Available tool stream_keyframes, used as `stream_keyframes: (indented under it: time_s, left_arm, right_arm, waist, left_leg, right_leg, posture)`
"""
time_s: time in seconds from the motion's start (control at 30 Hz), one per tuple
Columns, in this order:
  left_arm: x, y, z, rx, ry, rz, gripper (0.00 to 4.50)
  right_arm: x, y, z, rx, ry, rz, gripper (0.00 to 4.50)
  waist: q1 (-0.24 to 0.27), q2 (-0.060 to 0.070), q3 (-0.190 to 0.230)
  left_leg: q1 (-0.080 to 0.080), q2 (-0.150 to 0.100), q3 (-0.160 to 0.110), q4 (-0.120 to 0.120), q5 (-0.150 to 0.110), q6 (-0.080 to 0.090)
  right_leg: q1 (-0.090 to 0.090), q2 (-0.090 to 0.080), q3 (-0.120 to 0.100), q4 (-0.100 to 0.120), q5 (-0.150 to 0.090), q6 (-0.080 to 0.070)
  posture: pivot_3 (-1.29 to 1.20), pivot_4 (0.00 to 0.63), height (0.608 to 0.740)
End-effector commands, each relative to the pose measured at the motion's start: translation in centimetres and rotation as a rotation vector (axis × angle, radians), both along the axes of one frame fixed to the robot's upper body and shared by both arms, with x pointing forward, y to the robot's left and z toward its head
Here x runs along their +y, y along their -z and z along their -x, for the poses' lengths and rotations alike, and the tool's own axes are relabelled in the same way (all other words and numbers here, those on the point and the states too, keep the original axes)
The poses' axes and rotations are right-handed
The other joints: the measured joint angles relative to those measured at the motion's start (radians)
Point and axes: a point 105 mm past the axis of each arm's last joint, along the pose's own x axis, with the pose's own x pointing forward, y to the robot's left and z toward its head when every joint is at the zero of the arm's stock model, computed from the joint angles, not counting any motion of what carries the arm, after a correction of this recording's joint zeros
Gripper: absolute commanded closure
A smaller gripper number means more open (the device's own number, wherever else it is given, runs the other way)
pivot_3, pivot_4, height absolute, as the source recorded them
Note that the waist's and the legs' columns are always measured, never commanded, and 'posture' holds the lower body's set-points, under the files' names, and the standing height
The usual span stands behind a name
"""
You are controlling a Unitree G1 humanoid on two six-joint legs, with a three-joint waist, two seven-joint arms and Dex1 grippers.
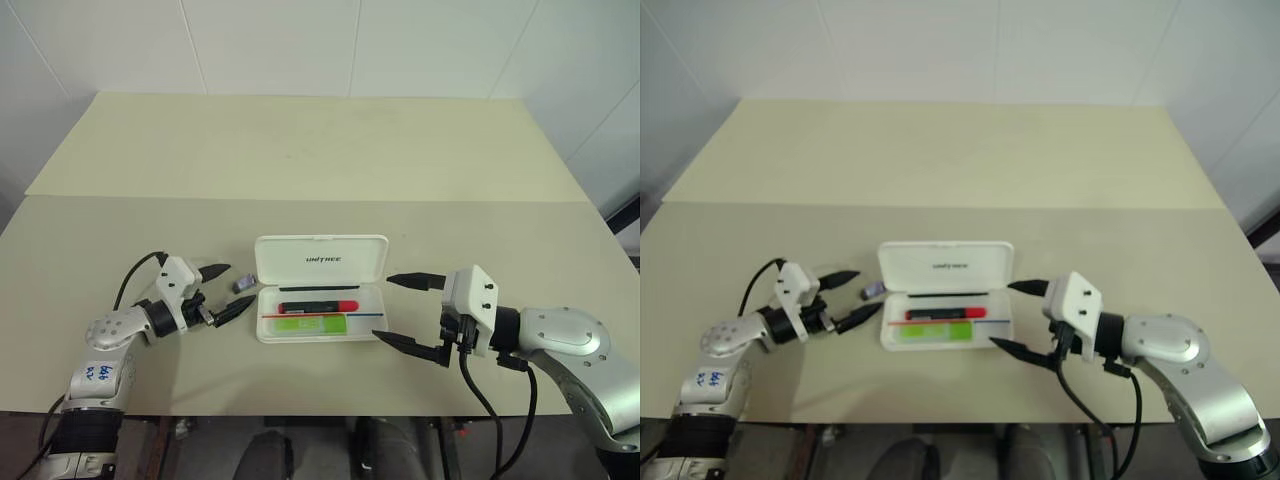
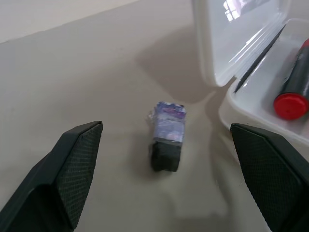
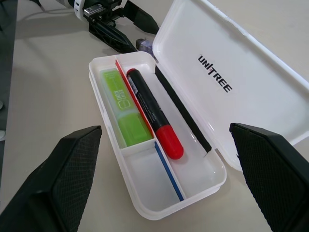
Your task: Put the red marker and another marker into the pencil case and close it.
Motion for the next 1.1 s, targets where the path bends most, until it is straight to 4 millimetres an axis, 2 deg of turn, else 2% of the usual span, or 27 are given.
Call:
stream_keyframes:
  time_s: [0.03, 0.4, 0.43, 0.6, 0.77, 0.83, 0.97, 1.1]
  left_arm:
    - [0.3, -0.2, -0.5, -0.008, 0.003, -0.034, 0.00]
    - [0.0, 1.2, -2.2, 0.099, 0.061, -0.130, 0.00]
    - [-0.1, 1.3, -2.5, 0.104, 0.060, -0.140, 0.40]
    - [-1.1, 0.7, -3.3, 0.091, 0.114, -0.111, 1.83]
    - [-1.6, 0.4, -3.6, 0.077, 0.145, -0.101, 3.61]
    - [-1.6, 0.3, -3.7, 0.072, 0.145, -0.101, 4.13]
    - [-1.0, -1.1, -4.6, 0.008, 0.120, -0.117, 4.13]
    - [-0.5, -3.5, -5.4, -0.082, 0.104, -0.108, 4.13]
  right_arm:
    - [0.3, -0.8, 0.4, -0.044, -0.004, 0.005, 0.01]
    - [0.5, -0.8, 0.1, -0.035, 0.010, 0.009, 0.01]
    - [0.5, -0.8, 0.1, -0.032, 0.011, 0.010, 0.00]
    - [0.1, -0.7, 0.1, -0.021, 0.025, 0.016, 0.00]
    - [-0.3, -0.7, 0.0, -0.025, 0.041, 0.020, 0.00]
    - [-0.4, -0.8, 0.0, -0.027, 0.044, 0.019, 0.00]
    - [-0.4, -0.7, 0.0, -0.031, 0.053, 0.017, 0.00]
    - [-0.5, -0.8, 0.0, -0.034, 0.061, 0.020, 0.00]
  waist:
    - [0.000, 0.000, 0.000]
    - [0.022, 0.000, 0.000]
    - [0.024, 0.000, 0.000]
    - [0.025, 0.000, 0.000]
    - [0.025, 0.000, 0.000]
    - [0.025, 0.000, 0.000]
    - [0.026, 0.000, 0.000]
    - [0.023, 0.000, 0.000]
  left_leg:
    - [0.000, 0.000, 0.000, 0.000, 0.000, 0.000]
    - [0.000, -0.001, 0.007, 0.001, 0.002, 0.000]
    - [0.000, -0.001, 0.007, 0.001, 0.002, 0.000]
    - [0.000, -0.001, 0.007, 0.001, 0.004, 0.000]
    - [0.000, -0.002, 0.007, 0.001, 0.004, 0.000]
    - [-0.001, -0.002, 0.007, 0.001, 0.004, 0.001]
    - [-0.001, -0.002, 0.008, 0.001, 0.004, 0.001]
    - [-0.001, -0.001, 0.008, 0.001, 0.005, 0.001]
  right_leg:
    - [0.000, 0.000, 0.000, 0.000, 0.000, 0.000]
    - [0.001, 0.000, 0.000, 0.002, 0.000, 0.000]
    - [0.001, 0.000, -0.001, 0.002, 0.001, 0.000]
    - [0.001, 0.000, -0.001, 0.002, 0.002, -0.001]
    - [0.001, 0.000, -0.001, 0.001, 0.003, 0.000]
    - [0.001, 0.000, -0.001, 0.000, 0.003, 0.000]
    - [0.001, 0.000, -0.001, 0.000, 0.003, 0.000]
    - [0.001, 0.000, -0.001, 0.001, 0.003, 0.000]
  posture:
    - [0.00, 0.150, 0.740]
    - [0.00, 0.150, 0.740]
    - [0.00, 0.150, 0.740]
    - [0.00, 0.150, 0.740]
    - [0.00, 0.150, 0.740]
    - [0.00, 0.150, 0.740]
    - [0.00, 0.150, 0.740]
    - [0.00, 0.150, 0.740]
